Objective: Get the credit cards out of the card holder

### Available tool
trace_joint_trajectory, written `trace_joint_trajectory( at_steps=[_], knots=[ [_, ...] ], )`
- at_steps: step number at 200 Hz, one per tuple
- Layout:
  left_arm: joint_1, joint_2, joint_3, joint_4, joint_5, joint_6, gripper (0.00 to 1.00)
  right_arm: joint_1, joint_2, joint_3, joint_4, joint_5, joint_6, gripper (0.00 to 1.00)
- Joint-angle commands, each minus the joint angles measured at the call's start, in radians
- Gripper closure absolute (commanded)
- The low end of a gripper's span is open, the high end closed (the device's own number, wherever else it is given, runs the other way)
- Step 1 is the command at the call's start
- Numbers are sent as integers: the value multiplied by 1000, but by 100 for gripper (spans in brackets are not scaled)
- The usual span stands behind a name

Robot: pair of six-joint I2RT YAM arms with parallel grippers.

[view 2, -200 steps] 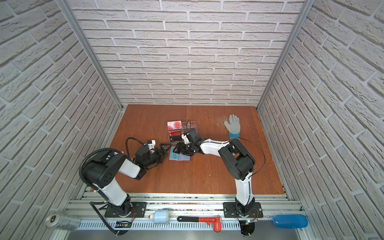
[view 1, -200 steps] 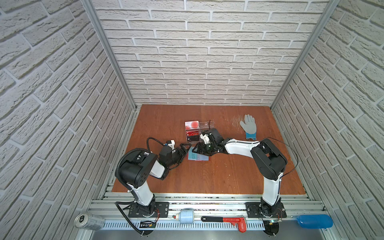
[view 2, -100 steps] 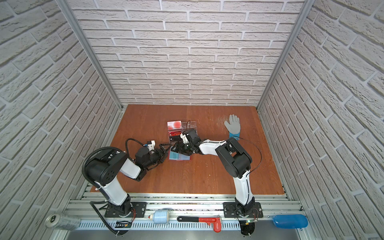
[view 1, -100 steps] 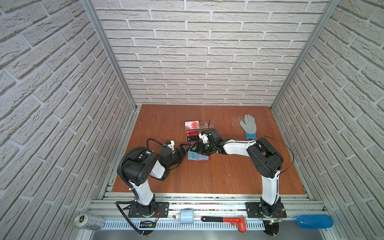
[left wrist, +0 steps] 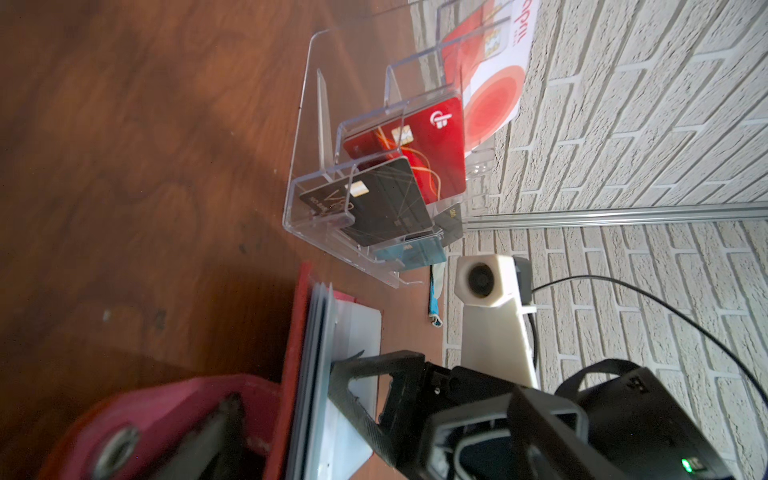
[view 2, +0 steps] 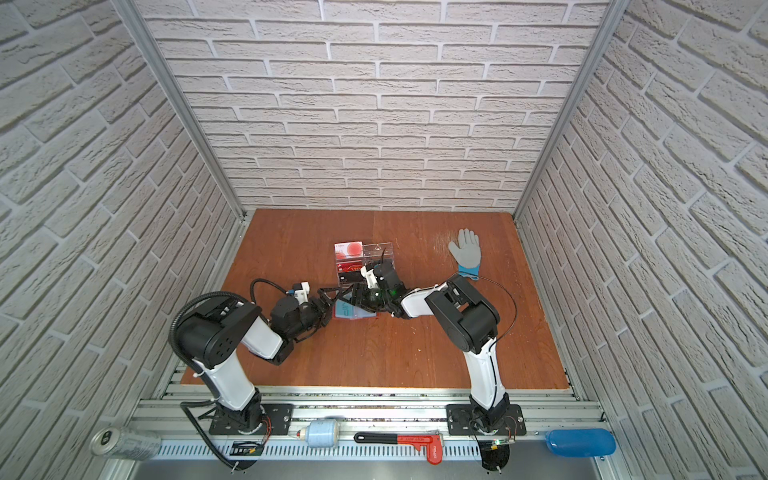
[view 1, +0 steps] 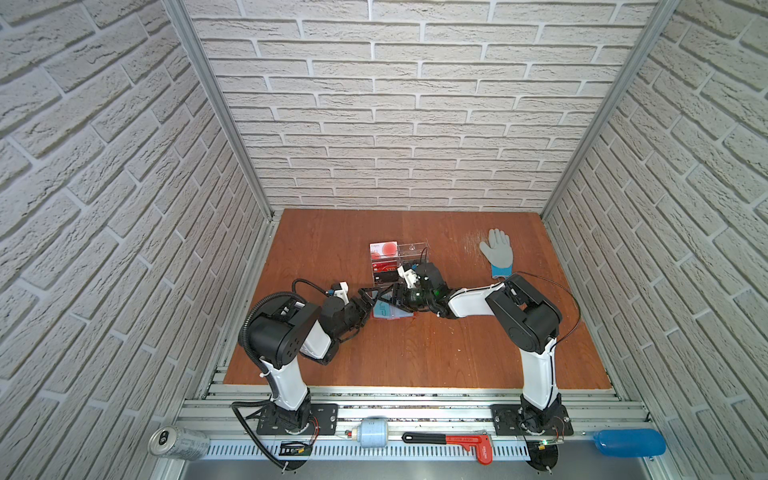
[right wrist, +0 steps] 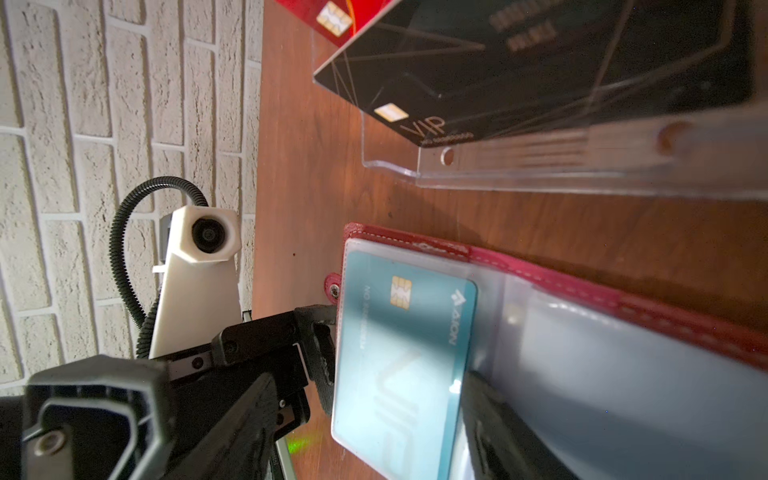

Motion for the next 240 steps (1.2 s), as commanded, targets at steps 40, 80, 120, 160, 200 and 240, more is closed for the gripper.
trace_joint_trajectory(
  at_steps=[40,80,120,160,200,240],
  knots=[
    [57,-104,-46,-136,59,-18,2,7,30,-64,158,-41,45,28],
    [109,-292,-31,-320,94,2,2,6,40,-85,188,-39,54,28],
    [107,-432,24,-517,86,45,2,10,42,-95,189,-34,50,28],
    [102,-364,23,-446,81,18,2,11,44,-105,200,-33,51,28],
    [81,-235,31,-306,79,-27,2,13,34,-112,189,-29,39,27],
    [65,-174,38,-249,73,-39,2,14,26,-112,160,-22,20,27]
  ],
)
